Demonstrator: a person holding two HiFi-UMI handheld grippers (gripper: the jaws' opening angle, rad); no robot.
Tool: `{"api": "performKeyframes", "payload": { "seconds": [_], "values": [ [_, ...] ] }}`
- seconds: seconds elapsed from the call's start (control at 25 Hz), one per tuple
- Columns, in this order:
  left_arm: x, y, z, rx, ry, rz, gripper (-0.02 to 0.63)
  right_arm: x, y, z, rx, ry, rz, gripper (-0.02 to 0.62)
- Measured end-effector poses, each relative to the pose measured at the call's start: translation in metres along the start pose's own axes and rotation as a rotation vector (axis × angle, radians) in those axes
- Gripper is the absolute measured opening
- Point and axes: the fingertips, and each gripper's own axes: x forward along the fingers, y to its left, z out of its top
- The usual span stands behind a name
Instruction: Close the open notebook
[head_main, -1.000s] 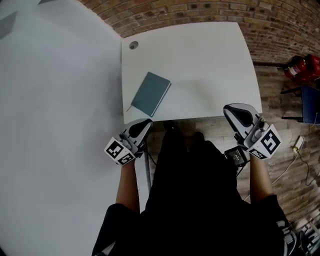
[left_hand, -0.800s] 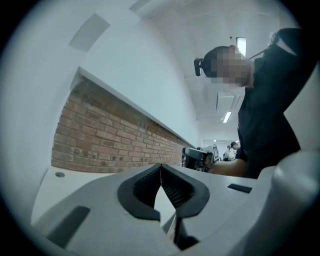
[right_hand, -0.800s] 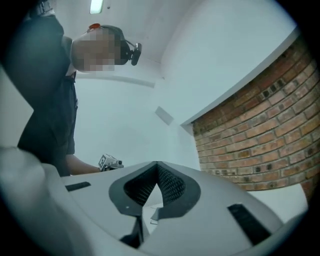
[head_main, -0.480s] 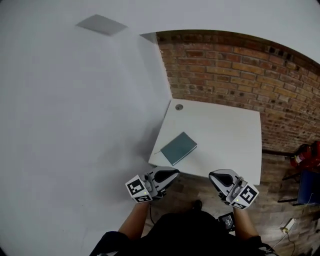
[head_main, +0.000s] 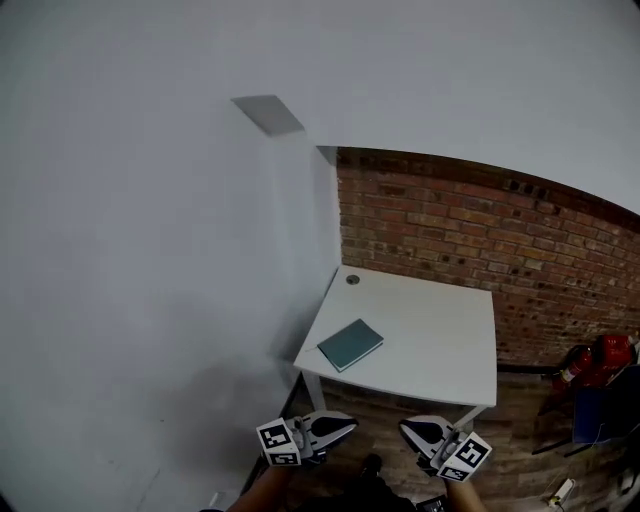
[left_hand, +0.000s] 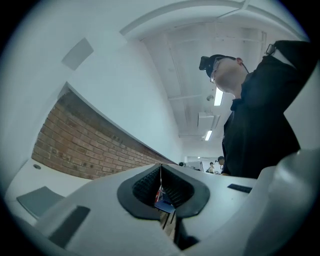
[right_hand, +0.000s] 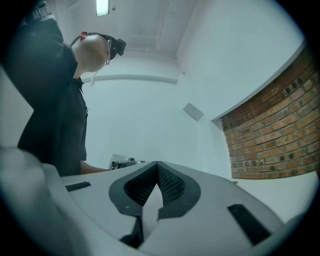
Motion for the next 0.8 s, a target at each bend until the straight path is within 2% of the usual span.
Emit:
{"api": "performKeyframes", "payload": {
  "seconds": [0.12,0.2,0.36,0.6,0.8],
  "values": [
    [-0.008,-0.03,-0.017,-0.053,-0.007,-0.01,0.018,-0.018,0.034,-0.006,0.016,0.014,-0.023,0.006],
    [-0.01,-0.049,-0.022,-0.059,0.006,-0.033,0.018,-0.026,0.049,-0.01,0.025,0.026,-0.045,0.006],
    [-0.009,-0.077,-0.021,-0.019,0.03,-0.056,0.018,-0.037,0.068,-0.008,0.016,0.034,-0.057,0.006],
    [0.001,-0.119,-0.012,0.043,0.008,0.002,0.018,-0.077,0.094,0.016,-0.029,0.001,-0.041,0.006],
    [0.028,-0.165,-0.031,0.094,0.094,0.042,0.018,-0.133,0.119,0.022,-0.028,0.021,-0.043,0.006]
  ]
}}
